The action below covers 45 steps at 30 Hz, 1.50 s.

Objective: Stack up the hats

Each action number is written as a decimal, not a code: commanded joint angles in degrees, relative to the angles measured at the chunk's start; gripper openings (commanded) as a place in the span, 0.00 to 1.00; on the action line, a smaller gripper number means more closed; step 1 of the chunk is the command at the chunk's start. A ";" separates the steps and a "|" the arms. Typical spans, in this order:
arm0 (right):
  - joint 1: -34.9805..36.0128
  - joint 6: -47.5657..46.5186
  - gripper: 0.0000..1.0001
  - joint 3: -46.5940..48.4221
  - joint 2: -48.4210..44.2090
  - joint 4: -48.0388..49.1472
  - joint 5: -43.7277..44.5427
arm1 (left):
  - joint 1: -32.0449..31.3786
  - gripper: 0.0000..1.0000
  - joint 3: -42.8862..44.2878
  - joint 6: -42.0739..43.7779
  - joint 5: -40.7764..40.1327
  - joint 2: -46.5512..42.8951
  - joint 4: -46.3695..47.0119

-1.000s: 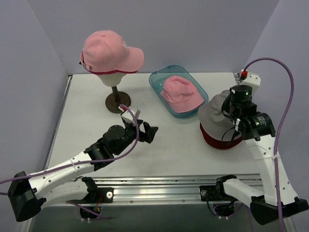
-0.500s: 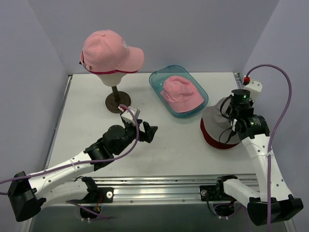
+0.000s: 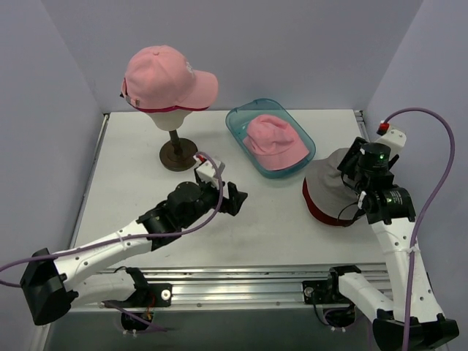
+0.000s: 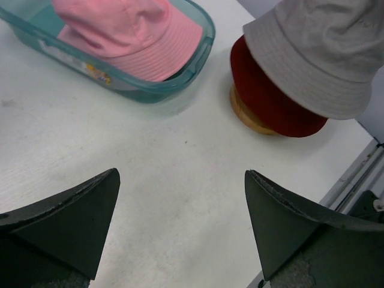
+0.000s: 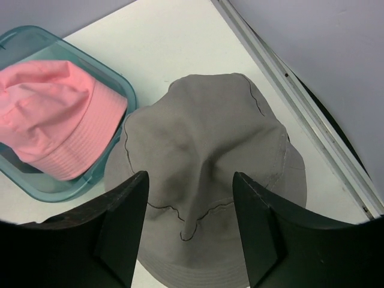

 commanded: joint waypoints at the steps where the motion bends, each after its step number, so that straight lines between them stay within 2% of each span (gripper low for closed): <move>1: -0.58 1.65 0.56 3.41 0.81 2.44 -0.65 | 0.12 0.94 11.24 -1.82 6.04 5.92 -1.89; 5: -1.28 3.23 0.63 5.44 2.57 2.09 2.15 | -0.15 0.95 21.46 -4.81 11.58 14.29 -3.22; 9: -4.78 3.50 0.80 7.37 3.45 2.18 1.46 | -0.76 0.96 29.55 -7.18 14.21 24.73 -1.99; 12: -9.62 3.32 0.83 10.44 5.47 1.13 -3.44 | -0.85 1.00 34.03 -9.38 18.26 29.76 0.47; 19: -20.42 5.87 0.85 11.95 7.76 2.62 -14.68 | -1.11 1.00 40.02 -12.11 23.18 42.51 4.60; 24: -22.64 5.08 0.85 5.37 6.19 7.88 -23.94 | -1.11 1.00 43.10 -13.34 25.47 48.57 7.85; 33: -22.64 4.73 0.84 -3.95 4.25 10.53 -23.86 | -0.94 1.00 45.12 -18.17 28.46 55.52 17.88; 35: -22.73 4.29 0.84 -5.01 3.37 10.62 -22.89 | -0.94 0.93 45.56 -18.70 28.99 56.49 18.32; 37: -22.64 3.42 0.84 -6.15 2.67 10.62 -23.15 | -1.03 0.91 45.21 -18.70 29.43 56.58 18.14; 41: -22.46 3.23 0.84 -8.09 1.00 11.06 -26.31 | -0.94 0.91 39.51 -17.12 25.75 51.76 17.97; 45: -22.20 4.81 0.82 -11.51 -0.58 11.93 -30.44 | -1.11 0.92 32.65 -14.40 20.47 41.68 14.99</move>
